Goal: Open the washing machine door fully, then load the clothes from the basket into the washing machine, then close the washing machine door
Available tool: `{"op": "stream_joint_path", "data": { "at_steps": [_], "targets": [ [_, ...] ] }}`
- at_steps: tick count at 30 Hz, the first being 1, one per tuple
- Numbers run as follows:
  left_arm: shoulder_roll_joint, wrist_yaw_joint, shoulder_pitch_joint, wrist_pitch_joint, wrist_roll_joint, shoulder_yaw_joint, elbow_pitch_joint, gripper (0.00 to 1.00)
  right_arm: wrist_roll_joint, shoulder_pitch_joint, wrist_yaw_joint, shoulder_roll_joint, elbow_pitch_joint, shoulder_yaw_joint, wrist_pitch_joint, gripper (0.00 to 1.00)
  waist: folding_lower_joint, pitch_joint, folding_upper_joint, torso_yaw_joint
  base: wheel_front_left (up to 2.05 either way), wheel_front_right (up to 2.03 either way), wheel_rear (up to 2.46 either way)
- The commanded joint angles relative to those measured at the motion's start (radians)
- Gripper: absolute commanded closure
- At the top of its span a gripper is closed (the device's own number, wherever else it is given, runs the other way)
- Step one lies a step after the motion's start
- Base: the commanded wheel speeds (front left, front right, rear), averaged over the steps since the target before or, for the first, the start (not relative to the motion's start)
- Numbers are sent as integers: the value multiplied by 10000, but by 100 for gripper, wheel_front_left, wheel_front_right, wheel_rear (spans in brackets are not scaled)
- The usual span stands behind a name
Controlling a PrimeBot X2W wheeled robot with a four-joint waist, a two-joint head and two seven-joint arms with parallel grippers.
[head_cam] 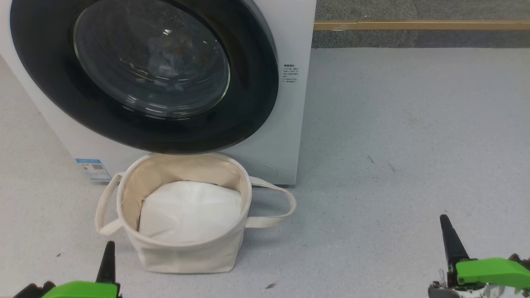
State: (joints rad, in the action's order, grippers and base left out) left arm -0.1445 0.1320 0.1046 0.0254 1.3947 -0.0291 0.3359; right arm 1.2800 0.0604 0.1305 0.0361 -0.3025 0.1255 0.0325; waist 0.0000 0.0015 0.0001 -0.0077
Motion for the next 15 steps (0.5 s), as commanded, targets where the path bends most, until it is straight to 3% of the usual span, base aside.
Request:
{"op": "stream_joint_path", "data": {
  "at_steps": [1,15],
  "targets": [
    [-44,-10,261,44,150,389,-395,100,210,473,2,107,424,-122,100,100,0,0,-1,1,0,0,0],
    [454,-12,148,467,1176,917,-654,100,1790,478,2,124,500,-120,462,100,0,7,-1,41,0,0,0]
  ]
}}
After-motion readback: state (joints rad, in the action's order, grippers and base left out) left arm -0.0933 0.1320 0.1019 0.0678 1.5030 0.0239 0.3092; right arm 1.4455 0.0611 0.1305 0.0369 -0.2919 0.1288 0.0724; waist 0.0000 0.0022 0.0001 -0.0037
